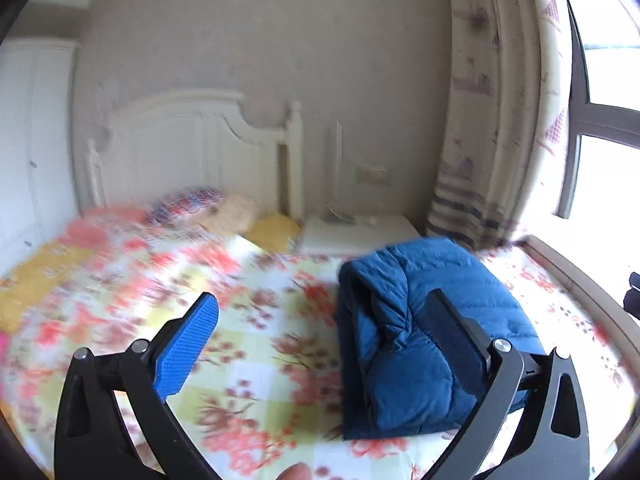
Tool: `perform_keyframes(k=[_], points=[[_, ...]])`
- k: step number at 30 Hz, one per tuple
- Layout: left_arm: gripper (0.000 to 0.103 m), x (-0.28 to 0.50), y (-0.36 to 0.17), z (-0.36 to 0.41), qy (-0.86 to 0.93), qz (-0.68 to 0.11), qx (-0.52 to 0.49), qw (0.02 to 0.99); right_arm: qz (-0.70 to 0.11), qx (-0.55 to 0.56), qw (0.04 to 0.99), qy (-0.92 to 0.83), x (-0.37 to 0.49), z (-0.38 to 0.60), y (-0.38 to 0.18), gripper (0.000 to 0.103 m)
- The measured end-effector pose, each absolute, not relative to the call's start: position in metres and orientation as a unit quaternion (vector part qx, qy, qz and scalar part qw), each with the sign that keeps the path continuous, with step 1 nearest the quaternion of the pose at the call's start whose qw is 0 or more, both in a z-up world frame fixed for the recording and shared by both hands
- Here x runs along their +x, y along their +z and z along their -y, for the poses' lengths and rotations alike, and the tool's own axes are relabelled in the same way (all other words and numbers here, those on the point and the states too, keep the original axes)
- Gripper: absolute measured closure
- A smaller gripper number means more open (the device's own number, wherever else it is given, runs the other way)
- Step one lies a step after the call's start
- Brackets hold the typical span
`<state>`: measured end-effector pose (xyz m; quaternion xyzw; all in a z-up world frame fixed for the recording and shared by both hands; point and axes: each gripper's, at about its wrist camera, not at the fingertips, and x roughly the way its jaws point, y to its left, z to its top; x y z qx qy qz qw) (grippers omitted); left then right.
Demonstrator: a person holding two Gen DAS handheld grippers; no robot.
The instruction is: Fold large clothes
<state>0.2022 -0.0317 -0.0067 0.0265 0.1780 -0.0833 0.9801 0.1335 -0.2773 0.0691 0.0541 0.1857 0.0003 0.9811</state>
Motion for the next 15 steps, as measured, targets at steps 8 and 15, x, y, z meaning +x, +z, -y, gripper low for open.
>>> perform_keyframes(k=[8, 15], points=[[0.004, 0.130, -0.016, 0.038, -0.092, -0.197, 0.005, 0.976, -0.209, 0.042, 0.977, -0.030, 0.074, 0.233, 0.042, 0.002], [0.004, 0.108, -0.045, 0.043, -0.097, -0.201, 0.023, 0.974, -0.240, 0.035, 0.968, -0.061, 0.078, 0.225, 0.002, 0.002]])
